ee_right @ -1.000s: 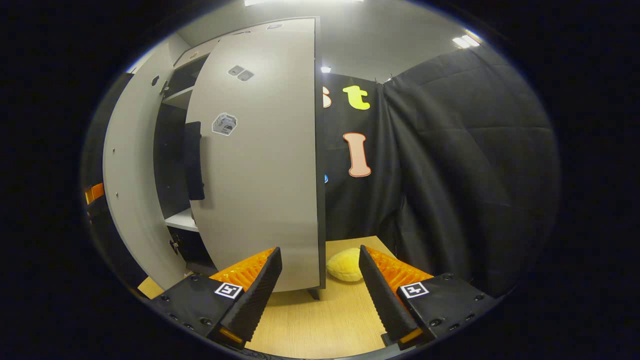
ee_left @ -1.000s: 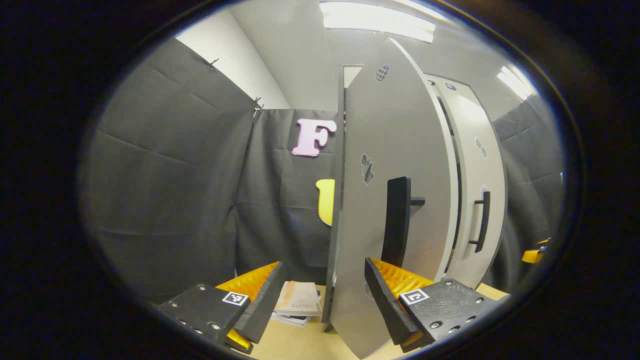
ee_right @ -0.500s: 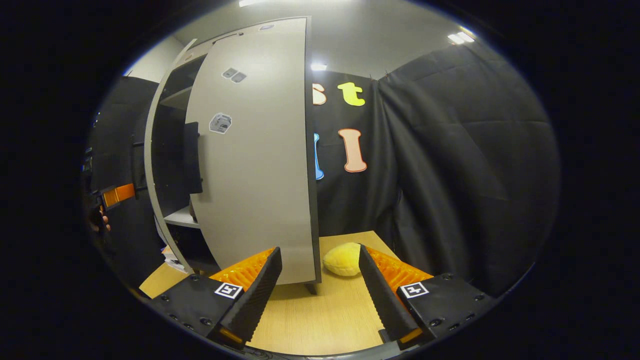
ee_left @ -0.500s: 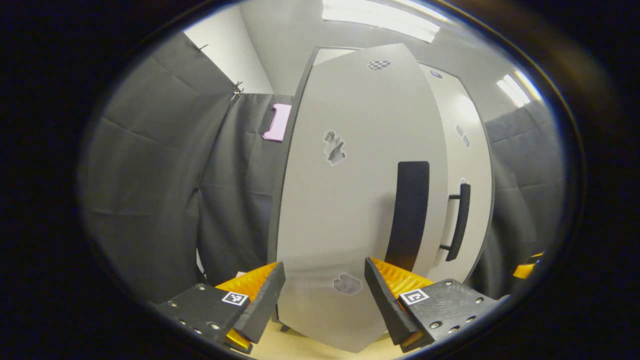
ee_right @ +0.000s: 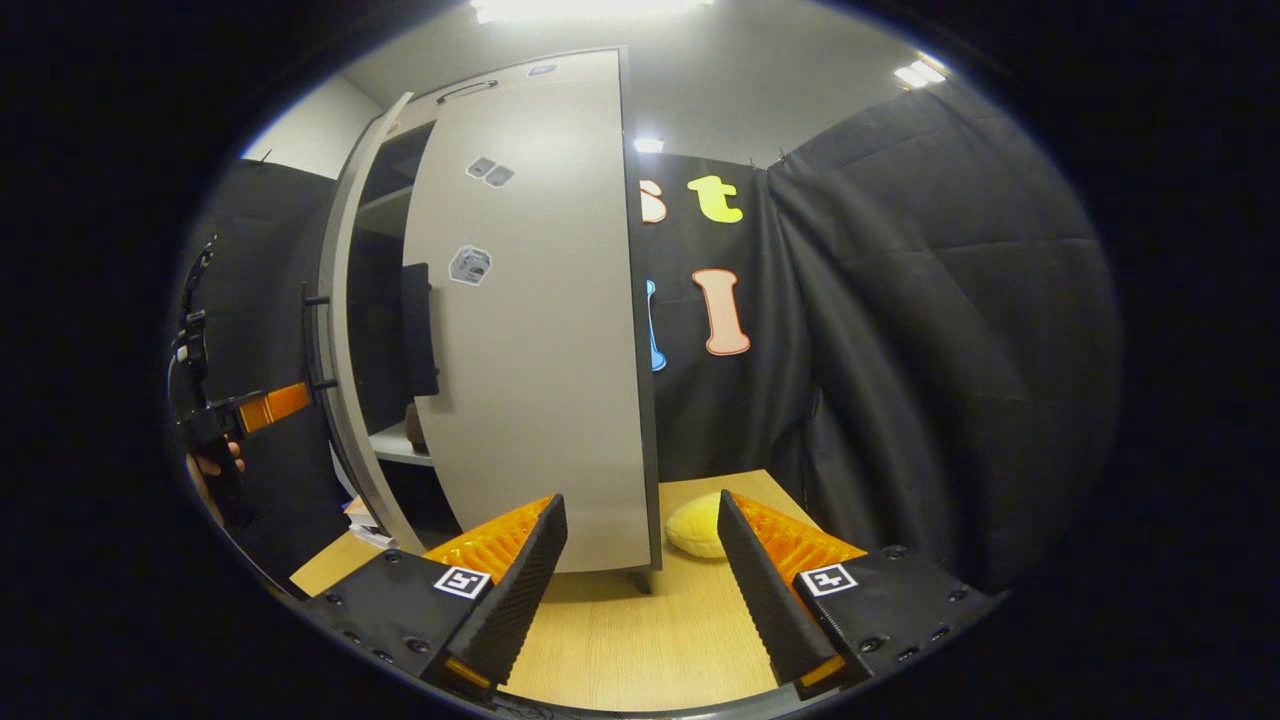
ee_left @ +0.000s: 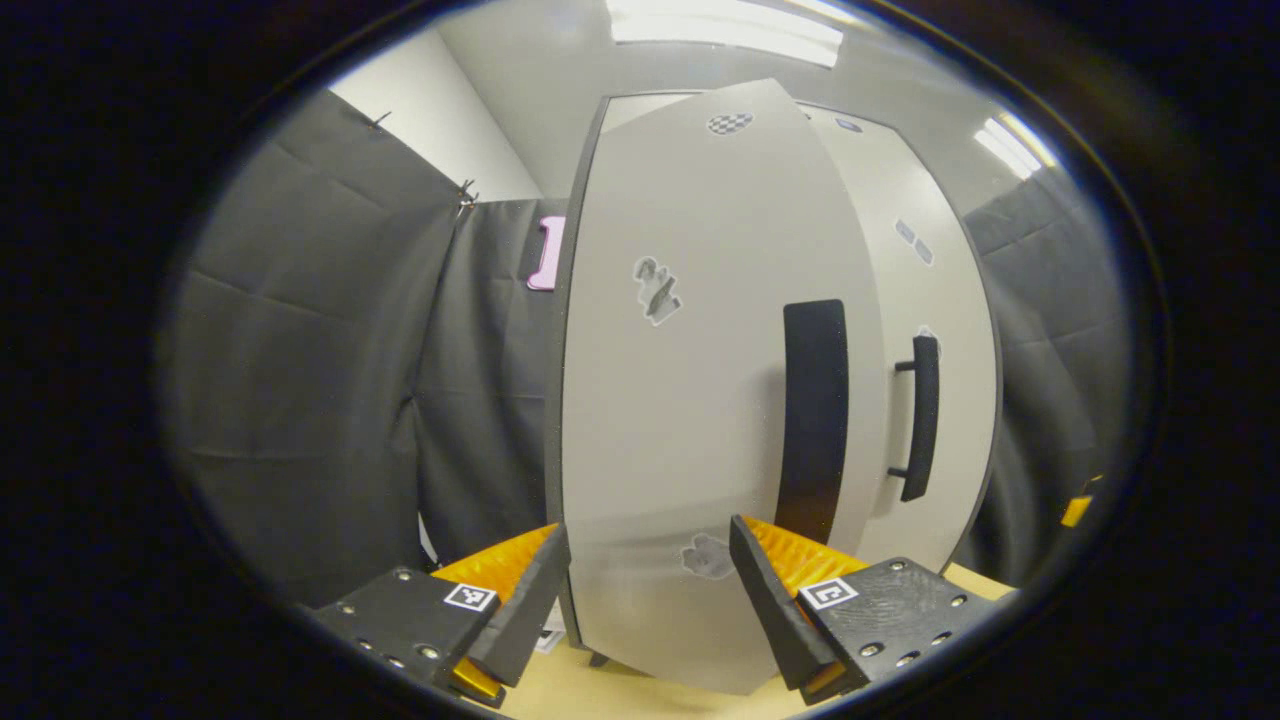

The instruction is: Grab one shoe with the right hand and put it into the shoe cabinet, grab the other shoe with the left hand and put it into the shoe cabinet; then close the right door with the right hand and the left door with the left hand.

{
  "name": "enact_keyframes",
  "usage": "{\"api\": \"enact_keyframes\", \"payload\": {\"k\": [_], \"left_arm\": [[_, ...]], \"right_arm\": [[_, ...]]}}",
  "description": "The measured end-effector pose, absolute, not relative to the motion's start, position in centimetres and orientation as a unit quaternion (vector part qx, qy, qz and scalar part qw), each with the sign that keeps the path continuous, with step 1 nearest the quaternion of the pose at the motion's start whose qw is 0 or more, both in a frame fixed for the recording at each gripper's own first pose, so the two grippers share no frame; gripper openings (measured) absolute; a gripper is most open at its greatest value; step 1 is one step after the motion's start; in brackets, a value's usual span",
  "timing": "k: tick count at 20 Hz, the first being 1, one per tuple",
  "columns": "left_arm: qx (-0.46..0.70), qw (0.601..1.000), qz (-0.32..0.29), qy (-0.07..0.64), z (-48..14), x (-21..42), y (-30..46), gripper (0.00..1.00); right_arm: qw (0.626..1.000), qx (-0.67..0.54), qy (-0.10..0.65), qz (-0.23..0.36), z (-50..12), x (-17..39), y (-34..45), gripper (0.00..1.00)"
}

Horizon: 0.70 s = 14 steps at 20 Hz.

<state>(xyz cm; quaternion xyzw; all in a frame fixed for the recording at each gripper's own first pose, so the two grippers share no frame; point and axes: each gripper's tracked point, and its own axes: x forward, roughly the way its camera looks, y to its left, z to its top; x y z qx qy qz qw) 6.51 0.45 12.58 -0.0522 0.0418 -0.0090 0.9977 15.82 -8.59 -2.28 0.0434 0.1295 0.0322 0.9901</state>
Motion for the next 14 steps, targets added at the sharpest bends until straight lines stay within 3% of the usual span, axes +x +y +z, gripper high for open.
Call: {"api": "enact_keyframes", "payload": {"k": [11,12,14], "left_arm": [[-0.010,1.000,0.002,0.027,15.3,-3.1,5.7,0.99],[-0.007,1.000,0.001,0.024,15.5,-4.2,6.0,1.00],[-0.003,1.000,0.001,0.020,16.0,-6.1,6.7,1.00]], "right_arm": [[0.994,0.044,0.069,0.067,2.5,10.8,-5.6,0.96],[0.994,0.047,0.064,0.069,2.8,10.1,-5.4,0.92],[0.994,0.049,0.058,0.072,3.2,8.8,-4.8,0.96]]}}
